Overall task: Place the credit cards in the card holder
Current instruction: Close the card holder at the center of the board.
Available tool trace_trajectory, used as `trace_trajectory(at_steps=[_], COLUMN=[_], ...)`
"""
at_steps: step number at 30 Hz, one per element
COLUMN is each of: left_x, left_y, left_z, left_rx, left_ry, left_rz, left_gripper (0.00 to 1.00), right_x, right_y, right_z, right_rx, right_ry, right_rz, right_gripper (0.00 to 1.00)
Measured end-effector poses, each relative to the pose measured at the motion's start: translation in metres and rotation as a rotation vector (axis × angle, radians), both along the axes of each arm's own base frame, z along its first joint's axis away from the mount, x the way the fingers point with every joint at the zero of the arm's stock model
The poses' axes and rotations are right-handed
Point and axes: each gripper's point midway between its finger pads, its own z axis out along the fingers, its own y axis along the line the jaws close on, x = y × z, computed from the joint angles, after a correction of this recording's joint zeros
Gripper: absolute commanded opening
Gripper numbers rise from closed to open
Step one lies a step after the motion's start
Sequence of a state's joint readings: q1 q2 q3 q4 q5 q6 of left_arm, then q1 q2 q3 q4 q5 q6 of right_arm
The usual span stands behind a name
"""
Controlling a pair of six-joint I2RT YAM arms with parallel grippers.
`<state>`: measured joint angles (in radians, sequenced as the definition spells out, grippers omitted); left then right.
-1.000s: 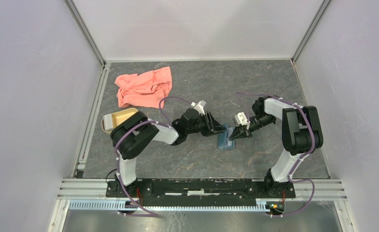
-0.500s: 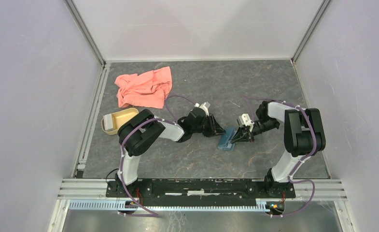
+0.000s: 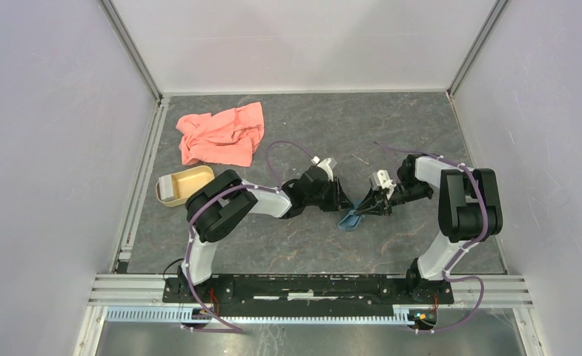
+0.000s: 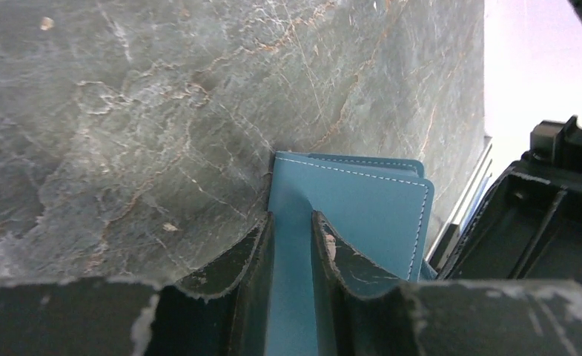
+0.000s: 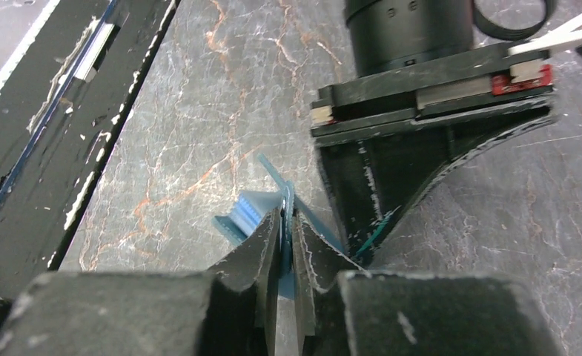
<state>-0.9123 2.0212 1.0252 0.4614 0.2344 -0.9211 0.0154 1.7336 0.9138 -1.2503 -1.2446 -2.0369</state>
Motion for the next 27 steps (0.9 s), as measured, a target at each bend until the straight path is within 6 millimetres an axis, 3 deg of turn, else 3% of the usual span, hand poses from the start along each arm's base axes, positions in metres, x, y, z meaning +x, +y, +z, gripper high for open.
trace_trajectory(at_steps=[4, 10, 16, 21, 27], left_x=[-0.006, -0.008, -0.010, -0.013, -0.024], left_y=[-0.005, -0.004, -0.004, -0.006, -0.011], left_z=[0.001, -0.003, -0.003, 0.002, 0.002], left_rx=[0.026, 0.049, 0.054, 0.052, 0.057], left_ry=[-0.044, -0.055, -0.055, -0.063, -0.068], left_rz=[-0.022, -0.024, -0.025, -0.027, -0.045], left_gripper=[0.32, 0.31, 0.31, 0.31, 0.31], right_x=[0.003, 0.004, 0.013, 0.031, 0.049], right_y=[0.002, 0.002, -0.007, -0.016, -0.024], right_z=[0.005, -0.003, -0.002, 0.006, 0.017], right_rx=[0.033, 0.029, 0.029, 0.020, -0.023], right_ry=[0.008, 0.054, 0.047, 0.043, 0.065], right_rz=[-0.023, -0.023, -0.064, -0.109, -0.150], right_gripper=[0.20, 0.30, 0.54, 0.60, 0.60])
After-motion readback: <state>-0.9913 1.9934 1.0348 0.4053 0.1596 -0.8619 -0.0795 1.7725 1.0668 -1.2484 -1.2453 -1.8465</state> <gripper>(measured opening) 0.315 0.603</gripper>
